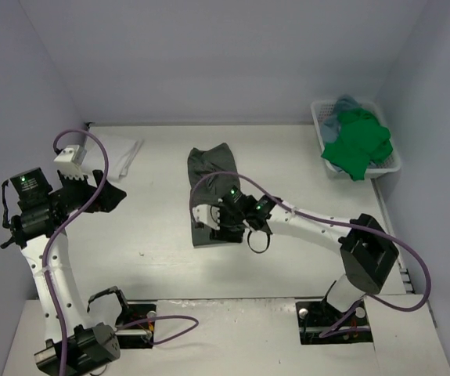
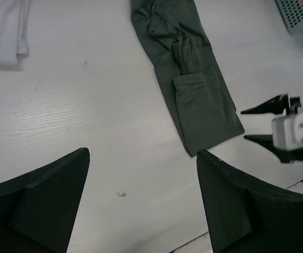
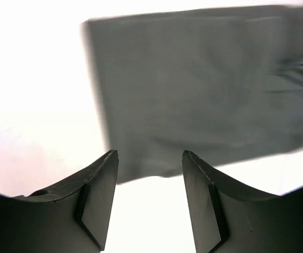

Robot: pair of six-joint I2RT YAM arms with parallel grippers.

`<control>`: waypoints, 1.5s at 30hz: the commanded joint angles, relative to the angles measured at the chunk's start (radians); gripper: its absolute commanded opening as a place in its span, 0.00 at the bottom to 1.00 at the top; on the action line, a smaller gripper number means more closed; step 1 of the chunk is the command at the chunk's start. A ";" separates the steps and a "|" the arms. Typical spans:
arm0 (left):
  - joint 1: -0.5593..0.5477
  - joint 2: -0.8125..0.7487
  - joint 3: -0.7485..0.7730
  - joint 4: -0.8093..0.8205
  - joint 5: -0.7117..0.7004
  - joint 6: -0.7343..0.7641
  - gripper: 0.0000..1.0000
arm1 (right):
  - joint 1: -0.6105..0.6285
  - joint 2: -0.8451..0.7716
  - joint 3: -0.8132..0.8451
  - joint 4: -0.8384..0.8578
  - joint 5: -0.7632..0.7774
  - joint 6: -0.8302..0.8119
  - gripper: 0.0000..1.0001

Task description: Fold and stack the t-shirts

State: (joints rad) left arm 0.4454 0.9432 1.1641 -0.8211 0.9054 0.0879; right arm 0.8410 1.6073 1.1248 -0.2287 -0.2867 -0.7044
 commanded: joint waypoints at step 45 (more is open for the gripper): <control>0.026 -0.021 0.009 0.030 0.027 -0.002 0.77 | 0.225 0.258 -0.307 0.500 0.336 -0.098 0.58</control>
State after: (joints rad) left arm 0.4614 0.9192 1.1488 -0.8249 0.9051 0.0887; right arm 1.0958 1.7809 0.8448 0.4183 0.1135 -0.8165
